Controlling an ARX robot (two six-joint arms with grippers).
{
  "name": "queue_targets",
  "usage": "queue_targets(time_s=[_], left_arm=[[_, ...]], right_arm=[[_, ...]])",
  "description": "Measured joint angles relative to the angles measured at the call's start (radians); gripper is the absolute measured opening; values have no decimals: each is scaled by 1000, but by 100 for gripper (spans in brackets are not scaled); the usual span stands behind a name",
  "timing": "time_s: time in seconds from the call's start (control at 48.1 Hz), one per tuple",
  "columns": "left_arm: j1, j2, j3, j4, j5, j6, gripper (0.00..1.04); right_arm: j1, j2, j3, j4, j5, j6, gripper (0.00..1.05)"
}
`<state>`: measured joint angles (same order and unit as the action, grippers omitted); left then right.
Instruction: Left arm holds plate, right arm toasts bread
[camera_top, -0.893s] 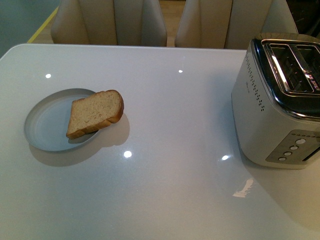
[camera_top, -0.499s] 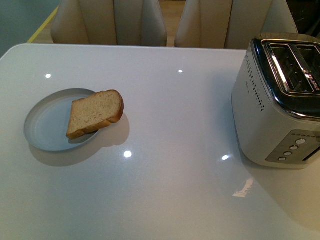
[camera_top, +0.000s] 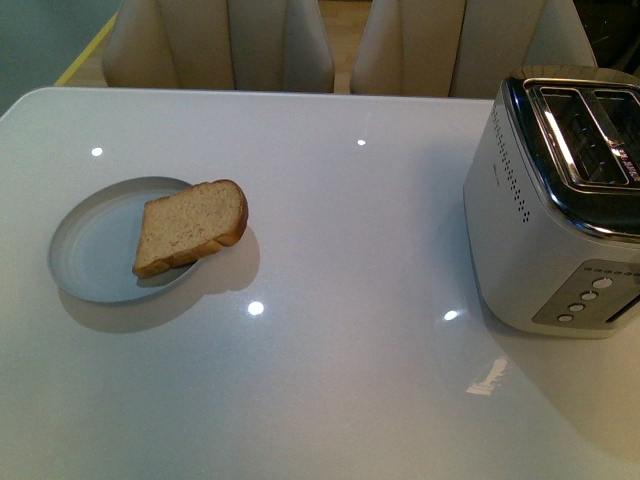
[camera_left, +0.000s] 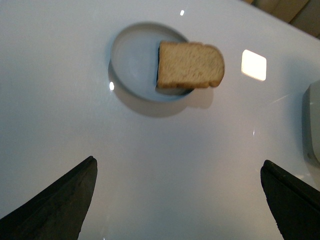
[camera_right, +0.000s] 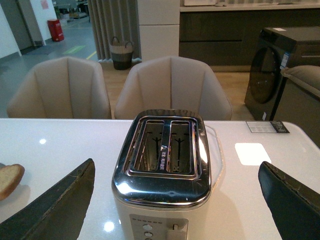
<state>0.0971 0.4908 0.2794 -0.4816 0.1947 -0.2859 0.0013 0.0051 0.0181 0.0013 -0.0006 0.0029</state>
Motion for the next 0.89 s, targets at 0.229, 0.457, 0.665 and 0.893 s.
queue_targets(time_s=[0.229, 0.457, 0.665, 0.893], left_arm=[[80, 383, 124, 317, 101, 28, 97], [57, 875, 230, 678, 0, 25, 97], [42, 1265, 352, 843, -72, -81, 97], [15, 1546, 491, 867, -137, -156, 97]], right_arm=[[0, 0, 0, 0, 0, 0, 96], [0, 0, 0, 0, 0, 0, 96], [0, 0, 0, 0, 0, 0, 96], [0, 0, 0, 0, 0, 0, 96]])
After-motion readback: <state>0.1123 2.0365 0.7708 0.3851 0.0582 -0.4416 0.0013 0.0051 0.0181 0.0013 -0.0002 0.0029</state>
